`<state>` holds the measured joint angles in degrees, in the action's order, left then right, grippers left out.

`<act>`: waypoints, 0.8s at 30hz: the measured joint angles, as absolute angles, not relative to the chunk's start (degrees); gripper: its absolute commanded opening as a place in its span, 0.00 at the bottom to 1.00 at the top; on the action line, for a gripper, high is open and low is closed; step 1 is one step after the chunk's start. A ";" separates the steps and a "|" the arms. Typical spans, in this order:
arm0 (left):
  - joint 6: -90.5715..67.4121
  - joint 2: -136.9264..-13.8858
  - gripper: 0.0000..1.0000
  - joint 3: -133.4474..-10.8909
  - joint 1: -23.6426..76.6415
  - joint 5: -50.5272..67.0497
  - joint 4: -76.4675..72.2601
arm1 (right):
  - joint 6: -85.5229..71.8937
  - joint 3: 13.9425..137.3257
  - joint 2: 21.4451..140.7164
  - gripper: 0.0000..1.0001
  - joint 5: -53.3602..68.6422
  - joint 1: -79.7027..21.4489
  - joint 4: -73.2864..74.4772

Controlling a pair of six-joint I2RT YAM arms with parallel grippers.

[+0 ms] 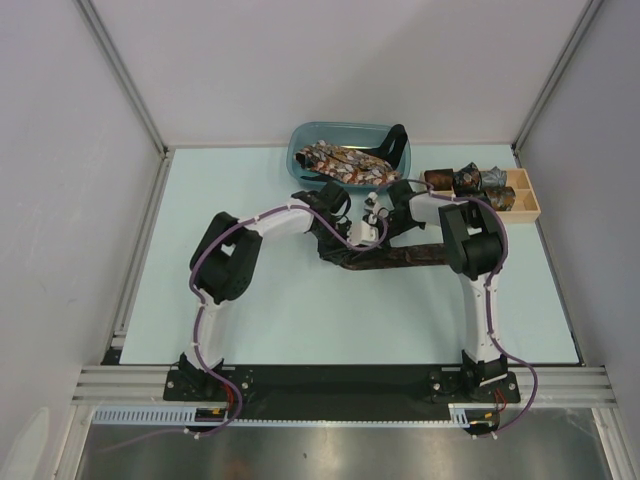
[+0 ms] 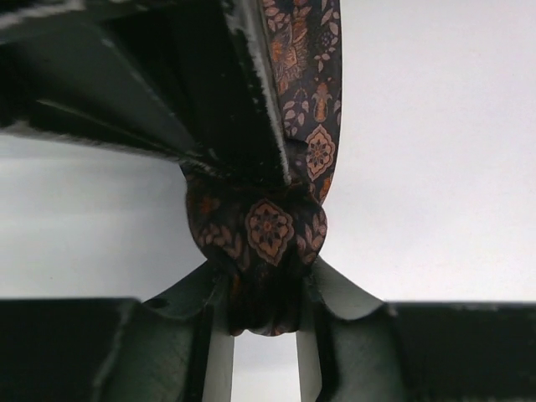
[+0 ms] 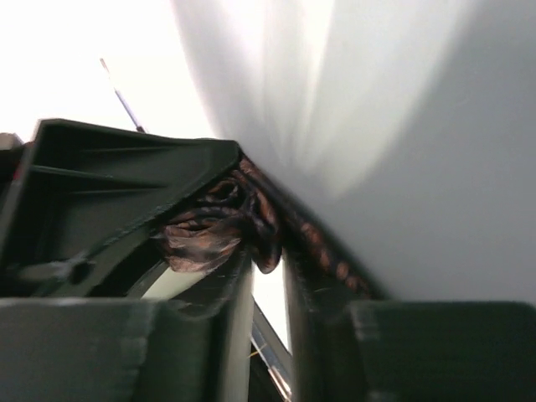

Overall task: Roll the ties
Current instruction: Roll the tie at the center of the board.

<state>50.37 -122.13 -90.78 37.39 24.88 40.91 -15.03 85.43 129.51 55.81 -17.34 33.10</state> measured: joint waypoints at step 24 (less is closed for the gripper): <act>52.97 -121.38 0.27 -90.15 37.45 23.68 42.59 | -16.69 84.53 123.15 0.40 55.79 -17.67 32.12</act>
